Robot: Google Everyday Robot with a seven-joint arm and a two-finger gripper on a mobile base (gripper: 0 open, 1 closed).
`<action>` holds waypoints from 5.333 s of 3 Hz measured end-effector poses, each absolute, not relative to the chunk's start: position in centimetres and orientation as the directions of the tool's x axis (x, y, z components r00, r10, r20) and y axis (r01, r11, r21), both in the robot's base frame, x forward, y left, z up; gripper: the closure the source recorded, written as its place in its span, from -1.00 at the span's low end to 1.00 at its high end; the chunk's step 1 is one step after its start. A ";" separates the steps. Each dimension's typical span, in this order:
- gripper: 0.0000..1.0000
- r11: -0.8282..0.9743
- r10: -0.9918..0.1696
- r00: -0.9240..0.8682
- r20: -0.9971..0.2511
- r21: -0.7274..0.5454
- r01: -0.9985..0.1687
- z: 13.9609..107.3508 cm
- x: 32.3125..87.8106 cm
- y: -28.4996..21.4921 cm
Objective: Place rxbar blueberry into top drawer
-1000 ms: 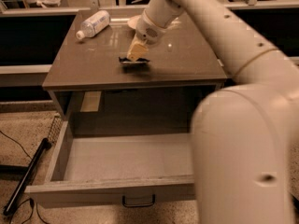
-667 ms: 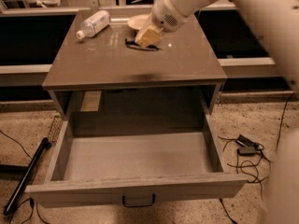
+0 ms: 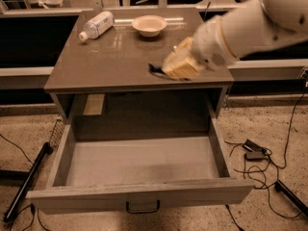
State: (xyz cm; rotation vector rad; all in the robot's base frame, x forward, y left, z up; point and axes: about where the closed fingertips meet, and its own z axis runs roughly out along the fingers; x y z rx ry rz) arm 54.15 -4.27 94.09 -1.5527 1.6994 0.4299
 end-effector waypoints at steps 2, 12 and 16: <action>1.00 0.206 -0.663 0.091 -0.743 -0.297 -0.932 94.0 52.9 -2.8; -0.59 -0.225 -0.606 0.373 -0.703 -0.298 -0.928 63.1 52.5 10.6; -1.00 -0.067 -0.619 0.249 -0.745 -0.266 -0.962 68.8 51.9 8.6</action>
Offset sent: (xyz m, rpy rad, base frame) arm -0.0015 0.0436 -0.1271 0.1245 -0.1528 -0.2045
